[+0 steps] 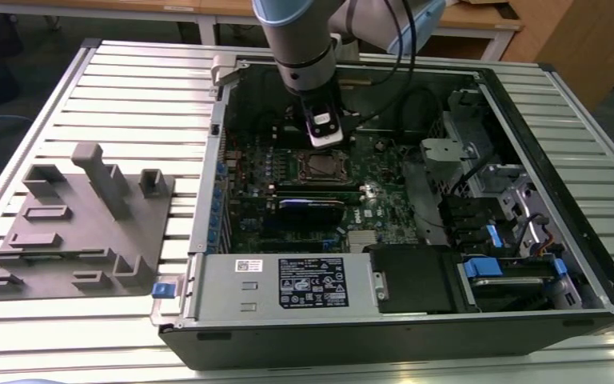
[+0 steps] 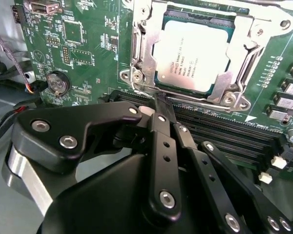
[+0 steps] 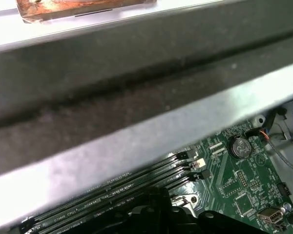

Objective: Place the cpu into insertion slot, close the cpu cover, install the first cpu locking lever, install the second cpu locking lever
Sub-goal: 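Install the first cpu locking lever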

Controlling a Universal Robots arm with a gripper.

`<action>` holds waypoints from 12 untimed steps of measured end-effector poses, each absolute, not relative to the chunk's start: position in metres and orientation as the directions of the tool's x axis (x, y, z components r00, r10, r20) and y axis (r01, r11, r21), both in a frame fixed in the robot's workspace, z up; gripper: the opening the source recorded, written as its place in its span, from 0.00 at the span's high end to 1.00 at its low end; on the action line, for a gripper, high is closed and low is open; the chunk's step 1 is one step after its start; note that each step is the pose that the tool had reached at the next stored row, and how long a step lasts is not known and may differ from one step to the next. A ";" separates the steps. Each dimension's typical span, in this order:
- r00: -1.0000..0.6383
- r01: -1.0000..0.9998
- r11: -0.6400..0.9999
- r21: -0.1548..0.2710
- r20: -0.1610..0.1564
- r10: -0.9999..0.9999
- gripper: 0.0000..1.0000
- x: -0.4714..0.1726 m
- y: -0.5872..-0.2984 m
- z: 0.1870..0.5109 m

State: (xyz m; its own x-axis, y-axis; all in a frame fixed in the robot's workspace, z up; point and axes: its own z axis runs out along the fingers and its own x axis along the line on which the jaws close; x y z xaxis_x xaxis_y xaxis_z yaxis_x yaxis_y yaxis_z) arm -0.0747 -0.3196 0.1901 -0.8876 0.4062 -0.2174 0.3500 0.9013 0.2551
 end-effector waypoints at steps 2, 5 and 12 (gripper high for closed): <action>-0.886 0.354 0.900 0.254 -0.217 0.410 0.89 -0.074 -0.320 0.189; -0.883 0.359 0.898 0.255 -0.217 0.415 0.89 -0.072 -0.320 0.188; -0.884 0.361 0.897 0.254 -0.214 0.416 0.89 -0.071 -0.320 0.191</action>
